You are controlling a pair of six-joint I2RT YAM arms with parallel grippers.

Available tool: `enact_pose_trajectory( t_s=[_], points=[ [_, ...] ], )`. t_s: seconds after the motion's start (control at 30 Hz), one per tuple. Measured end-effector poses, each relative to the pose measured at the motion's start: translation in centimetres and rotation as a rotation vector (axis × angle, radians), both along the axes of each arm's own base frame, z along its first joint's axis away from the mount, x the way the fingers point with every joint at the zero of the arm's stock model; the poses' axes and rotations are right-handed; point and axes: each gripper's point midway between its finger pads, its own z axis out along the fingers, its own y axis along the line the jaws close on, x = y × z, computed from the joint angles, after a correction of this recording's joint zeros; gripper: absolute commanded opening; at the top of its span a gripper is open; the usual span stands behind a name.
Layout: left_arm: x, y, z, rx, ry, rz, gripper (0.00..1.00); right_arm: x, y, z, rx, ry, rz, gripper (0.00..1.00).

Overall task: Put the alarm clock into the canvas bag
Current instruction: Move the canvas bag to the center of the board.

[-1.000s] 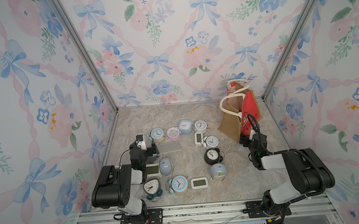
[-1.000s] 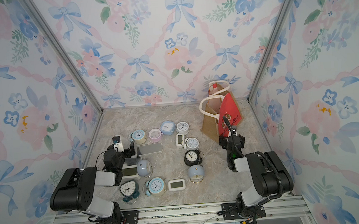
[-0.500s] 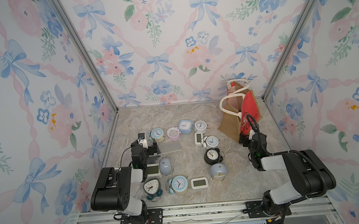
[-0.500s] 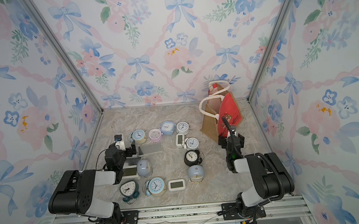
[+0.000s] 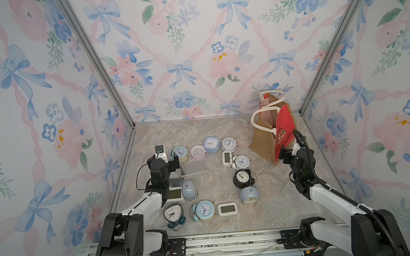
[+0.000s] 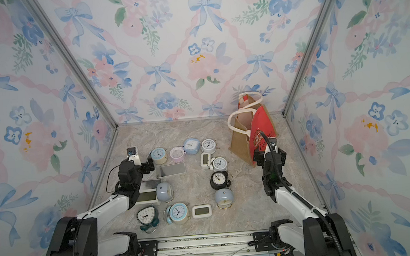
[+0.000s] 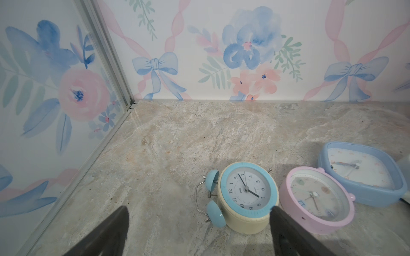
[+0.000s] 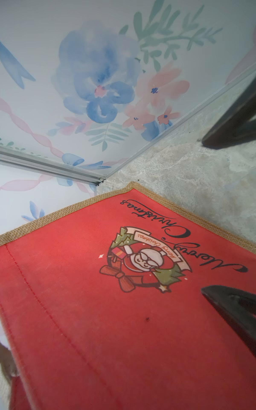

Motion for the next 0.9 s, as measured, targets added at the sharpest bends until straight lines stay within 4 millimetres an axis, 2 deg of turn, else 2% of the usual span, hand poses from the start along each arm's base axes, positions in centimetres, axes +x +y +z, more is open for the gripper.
enact_pose_trajectory(
  t_s=[0.17,0.27,0.4,0.53,0.7,0.9],
  points=[
    [1.2,-3.4,3.0,-0.043,0.001,-0.069,0.98,-1.6,0.2,3.8,0.049,-0.006,0.014,1.00],
    [1.5,-5.3,4.2,-0.084,0.009,-0.116,0.97,-1.8,0.5,6.2,0.085,0.001,0.023,0.98],
    [2.0,-7.7,5.9,-0.152,0.033,-0.180,0.96,-1.0,1.1,9.1,0.132,0.041,0.035,0.97],
    [3.1,-11.2,7.3,-0.177,0.066,-0.243,0.95,0.8,2.0,11.3,0.175,0.099,0.058,0.94],
    [3.2,-15.9,6.9,-0.160,0.131,-0.333,0.95,3.6,3.5,11.4,0.210,0.188,0.100,0.93],
    [3.2,-19.3,5.6,-0.157,0.197,-0.398,0.96,7.1,4.8,10.0,0.255,0.296,0.120,0.86]
  ],
)
